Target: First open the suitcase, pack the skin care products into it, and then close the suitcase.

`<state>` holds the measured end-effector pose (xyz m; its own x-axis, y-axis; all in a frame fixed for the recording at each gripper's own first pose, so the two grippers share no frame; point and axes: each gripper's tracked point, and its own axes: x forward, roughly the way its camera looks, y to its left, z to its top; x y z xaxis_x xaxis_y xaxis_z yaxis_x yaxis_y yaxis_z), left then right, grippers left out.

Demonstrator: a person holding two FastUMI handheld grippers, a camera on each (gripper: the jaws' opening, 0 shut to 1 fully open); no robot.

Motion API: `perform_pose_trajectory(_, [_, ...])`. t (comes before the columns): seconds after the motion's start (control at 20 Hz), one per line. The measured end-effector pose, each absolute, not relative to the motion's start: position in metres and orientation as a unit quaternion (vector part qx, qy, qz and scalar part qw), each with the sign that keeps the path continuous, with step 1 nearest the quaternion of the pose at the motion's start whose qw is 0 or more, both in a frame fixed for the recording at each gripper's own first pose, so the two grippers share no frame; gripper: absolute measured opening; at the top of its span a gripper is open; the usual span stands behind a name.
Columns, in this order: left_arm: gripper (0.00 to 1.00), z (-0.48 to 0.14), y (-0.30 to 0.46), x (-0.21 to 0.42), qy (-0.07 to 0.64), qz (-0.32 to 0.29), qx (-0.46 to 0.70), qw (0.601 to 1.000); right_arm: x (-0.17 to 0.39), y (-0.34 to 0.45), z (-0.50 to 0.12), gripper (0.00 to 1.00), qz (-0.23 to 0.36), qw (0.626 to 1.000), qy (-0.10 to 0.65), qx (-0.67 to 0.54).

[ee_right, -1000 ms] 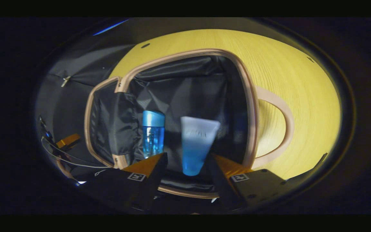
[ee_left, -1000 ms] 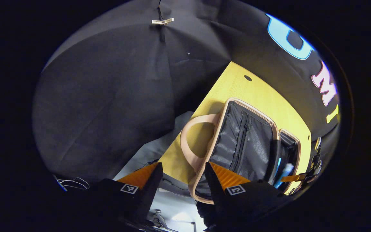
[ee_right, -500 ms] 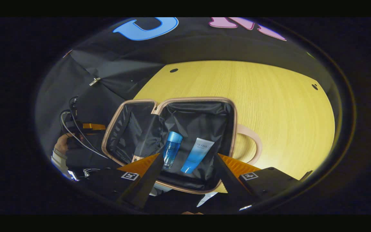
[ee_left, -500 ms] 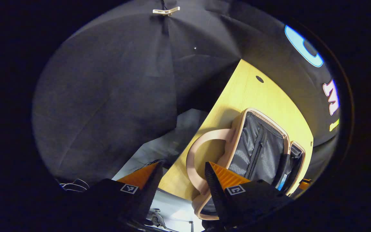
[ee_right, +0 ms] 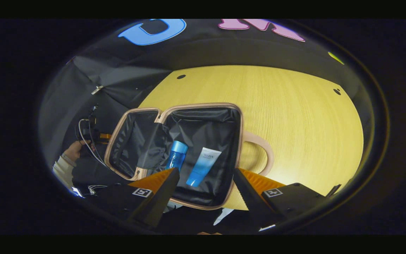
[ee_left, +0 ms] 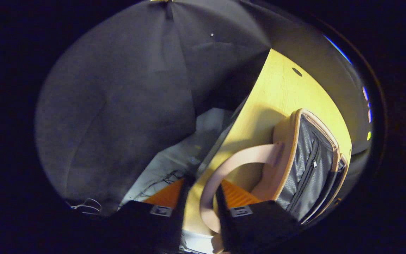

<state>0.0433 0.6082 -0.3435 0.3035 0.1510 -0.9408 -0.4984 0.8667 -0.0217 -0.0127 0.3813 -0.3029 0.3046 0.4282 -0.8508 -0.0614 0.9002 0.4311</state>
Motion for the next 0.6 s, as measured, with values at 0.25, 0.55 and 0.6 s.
perform_pose_trajectory(0.25, [0.12,-0.328,0.605,0.047,0.543,0.200,-0.128,0.805,-0.013,0.372,-0.302,0.98,0.157,0.789,0.568,0.173])
perform_pose_trajectory(0.55, [0.09,-0.263,0.589,0.059,0.490,0.167,-0.095,0.850,-0.009,0.377,-0.293,0.98,0.162,0.797,0.552,0.184])
perform_pose_trajectory(0.6, [0.09,-0.249,0.584,0.060,0.481,0.161,-0.090,0.857,-0.008,0.375,-0.289,0.98,0.165,0.799,0.547,0.186])
